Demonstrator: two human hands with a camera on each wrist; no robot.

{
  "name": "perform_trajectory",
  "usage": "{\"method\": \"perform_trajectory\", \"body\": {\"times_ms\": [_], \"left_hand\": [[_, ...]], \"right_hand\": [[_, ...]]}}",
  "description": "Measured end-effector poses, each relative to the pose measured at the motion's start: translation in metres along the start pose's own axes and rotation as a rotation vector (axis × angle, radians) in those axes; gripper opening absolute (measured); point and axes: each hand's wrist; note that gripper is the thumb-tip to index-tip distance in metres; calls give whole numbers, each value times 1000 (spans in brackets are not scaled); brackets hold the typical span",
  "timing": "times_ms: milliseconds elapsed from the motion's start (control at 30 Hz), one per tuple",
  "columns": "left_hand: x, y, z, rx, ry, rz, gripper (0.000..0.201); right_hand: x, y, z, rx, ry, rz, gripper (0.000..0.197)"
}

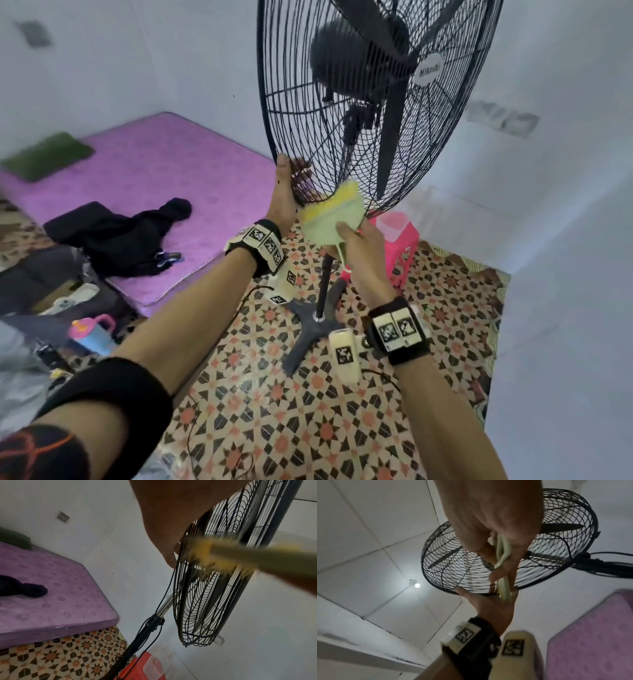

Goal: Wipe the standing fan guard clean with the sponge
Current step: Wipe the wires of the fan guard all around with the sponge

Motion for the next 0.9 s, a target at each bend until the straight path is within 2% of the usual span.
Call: {"method": "perform_trajectory", "body": {"times_ms": [67, 133, 233, 300, 367, 400, 433, 500, 567, 600, 667, 700, 767, 833, 900], "left_hand": [[-3, 2, -8, -15, -12, -22, 120], [-6, 4, -17, -9, -6, -49, 116], [-2, 0, -17, 3, -42, -45, 107], [-3, 8, -32, -31, -35, -53, 103], [-2, 10, -41, -46, 0, -59, 100], [-2, 10, -44, -32, 4, -51, 99], [3, 2, -35, -6, 2, -38, 99], [13, -16, -17, 26, -2, 22, 103], [25, -35, 11, 53, 17, 75, 105], [30, -40, 19, 70, 6, 87, 100], [38, -47, 29, 99, 20, 123, 79], [40, -47, 33, 107, 37, 132, 78], [42, -50, 35, 116, 41, 140, 99], [40, -51, 34, 139, 22, 157, 124], [35, -44, 25, 129, -10, 191, 141]], "right_hand": [[-13, 0, -2, -22, -6, -24, 24], [-26, 10, 4, -2, -50, 63, 22], [-30, 23, 16, 7, -141, 238, 7], [-25, 25, 16, -17, -231, 323, 12], [-20, 24, 10, -8, -264, 353, 18], [-18, 21, 6, -1, -250, 338, 13], [-19, 23, 6, -1, -231, 313, 7], [-24, 23, 5, 2, -229, 255, 21], [-31, 20, 2, 6, -180, 200, 15], [-36, 20, 0, 0, -173, 202, 18], [-42, 23, -4, -20, -203, 301, 26], [-43, 28, -3, -27, -252, 387, 31], [-43, 33, -2, -44, -352, 491, 38], [-31, 32, -1, -76, -388, 435, 46], [-18, 21, -4, -138, -362, 312, 53]]}}
Point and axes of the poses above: each hand's wrist, its own y-axis towards the middle knuckle, its own x-axis out of the palm, z = x × y, and after that the axes turned 13 degrees about x, right-handed
